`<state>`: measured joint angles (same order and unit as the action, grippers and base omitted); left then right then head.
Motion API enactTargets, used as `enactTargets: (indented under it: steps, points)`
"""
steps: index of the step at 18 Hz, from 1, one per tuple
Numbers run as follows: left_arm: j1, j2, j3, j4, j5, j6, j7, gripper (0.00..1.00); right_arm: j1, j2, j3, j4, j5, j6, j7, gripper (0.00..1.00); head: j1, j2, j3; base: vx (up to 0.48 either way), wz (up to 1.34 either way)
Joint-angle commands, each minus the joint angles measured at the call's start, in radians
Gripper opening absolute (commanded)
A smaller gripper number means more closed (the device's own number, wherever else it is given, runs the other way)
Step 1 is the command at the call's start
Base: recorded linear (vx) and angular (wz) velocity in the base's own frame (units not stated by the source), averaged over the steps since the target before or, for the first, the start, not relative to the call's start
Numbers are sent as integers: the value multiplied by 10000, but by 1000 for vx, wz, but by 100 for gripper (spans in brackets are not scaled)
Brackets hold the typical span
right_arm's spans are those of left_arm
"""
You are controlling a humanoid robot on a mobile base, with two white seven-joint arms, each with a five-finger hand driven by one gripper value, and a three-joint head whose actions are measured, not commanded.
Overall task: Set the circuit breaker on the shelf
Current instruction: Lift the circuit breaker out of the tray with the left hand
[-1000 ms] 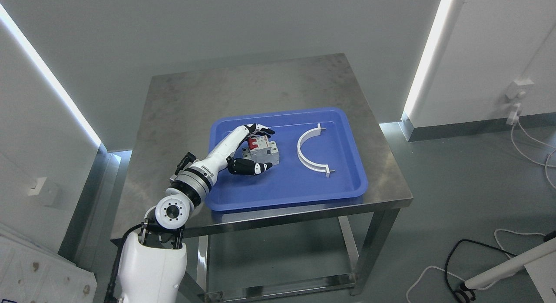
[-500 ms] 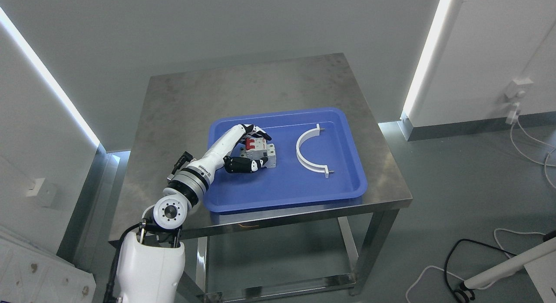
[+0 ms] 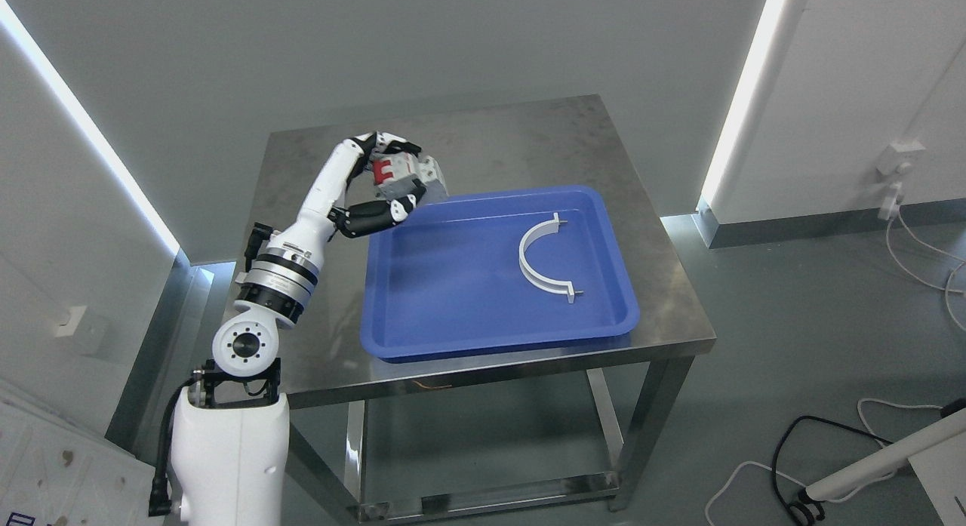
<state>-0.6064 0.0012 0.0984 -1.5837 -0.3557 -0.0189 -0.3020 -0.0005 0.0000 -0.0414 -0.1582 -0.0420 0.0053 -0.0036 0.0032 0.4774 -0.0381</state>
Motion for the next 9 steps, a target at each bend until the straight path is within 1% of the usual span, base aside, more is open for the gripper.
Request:
enactTargets:
  steps: [1, 2, 4, 5, 7, 9]
  points:
    - [1104, 163, 768, -699, 1685, -2225, 2892, 22, 158, -175, 0, -13, 6, 422, 6, 100, 0, 0, 0, -179, 28]
    - [1550, 163, 674, -805, 1685, -2478, 2882, 22, 158, -175, 0, 2, -9, 422, 6, 100, 0, 0, 0, -179, 28]
    - [2410, 163, 658, -1188, 1685, -2663, 2882, 21, 158, -175, 0, 2, -9, 422, 6, 100, 0, 0, 0, -259, -82]
    - [2687, 163, 718, -1251, 1685, -2922, 2882, 21, 158, -175, 0, 2, -9, 422, 6, 100, 0, 0, 0, -387, -217]
    - [3041, 163, 948, -1251, 1701, -3170, 2806, 21, 158, -175, 0, 2, -9, 422, 6, 100, 0, 0, 0, -392, -246]
    - [3043, 163, 1407, -1251, 1731, -3171, 2760, 21, 158, -175, 0, 2, 6, 422, 6, 100, 0, 0, 0, -395, -269]
